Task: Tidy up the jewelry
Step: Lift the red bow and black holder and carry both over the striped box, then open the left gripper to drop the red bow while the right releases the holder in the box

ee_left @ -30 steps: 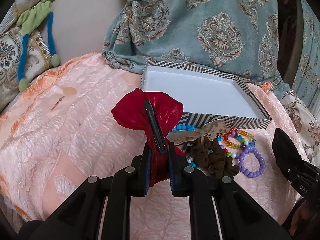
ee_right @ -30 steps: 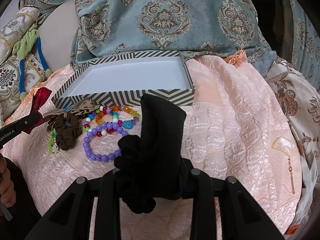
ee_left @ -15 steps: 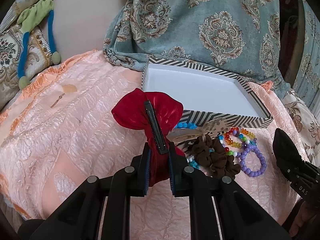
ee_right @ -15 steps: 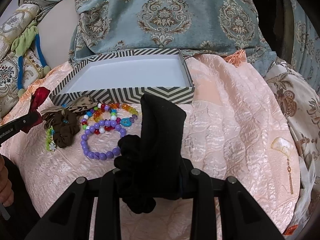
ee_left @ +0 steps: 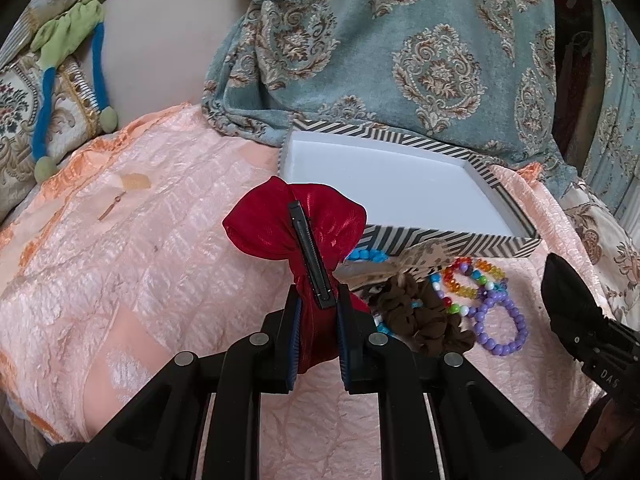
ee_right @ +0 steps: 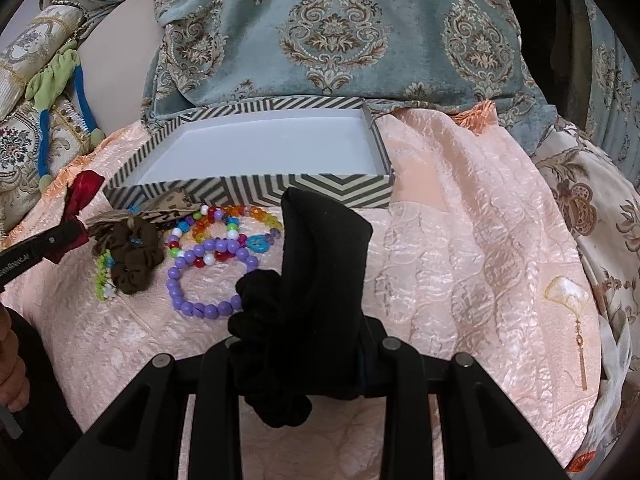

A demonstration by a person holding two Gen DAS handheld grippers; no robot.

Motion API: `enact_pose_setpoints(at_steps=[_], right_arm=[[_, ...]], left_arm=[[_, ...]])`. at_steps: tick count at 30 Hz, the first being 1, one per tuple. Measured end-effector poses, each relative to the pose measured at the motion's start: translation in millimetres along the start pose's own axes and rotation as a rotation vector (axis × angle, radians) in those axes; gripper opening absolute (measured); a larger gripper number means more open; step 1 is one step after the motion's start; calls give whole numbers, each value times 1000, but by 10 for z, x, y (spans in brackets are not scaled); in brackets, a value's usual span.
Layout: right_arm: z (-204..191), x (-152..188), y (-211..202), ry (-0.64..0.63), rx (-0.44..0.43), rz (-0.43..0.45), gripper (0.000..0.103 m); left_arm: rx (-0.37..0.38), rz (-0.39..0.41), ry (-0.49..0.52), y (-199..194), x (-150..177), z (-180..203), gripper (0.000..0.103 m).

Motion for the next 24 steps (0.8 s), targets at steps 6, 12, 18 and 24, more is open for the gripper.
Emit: enact_pose_setpoints(at_steps=[6,12,18,24], right_arm=[[-70,-340,-83,-36,-23,26,31],[-87,-909,78,-39,-71,59,31],[-61,-1391,661,-43,-150,48,31],[153,-1407,1307,9,-99,-69,31]], left_arm=[[50,9,33,83,-356,87,0],[116,5,88,461,-840,281,0],[104,-26,40,977,-1002,242,0],[45,-108,31,1341,-862,181,0]])
Point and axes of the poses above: each gripper's, at about its wrist camera, not at the fingertips, and y roughly the way its jaws point, z to its right, x to its underside, the point moved 5 cm from there along y, roughly the way its jaws point, and after that the axes turned 2 degrees about z, right-handed, at the moved point
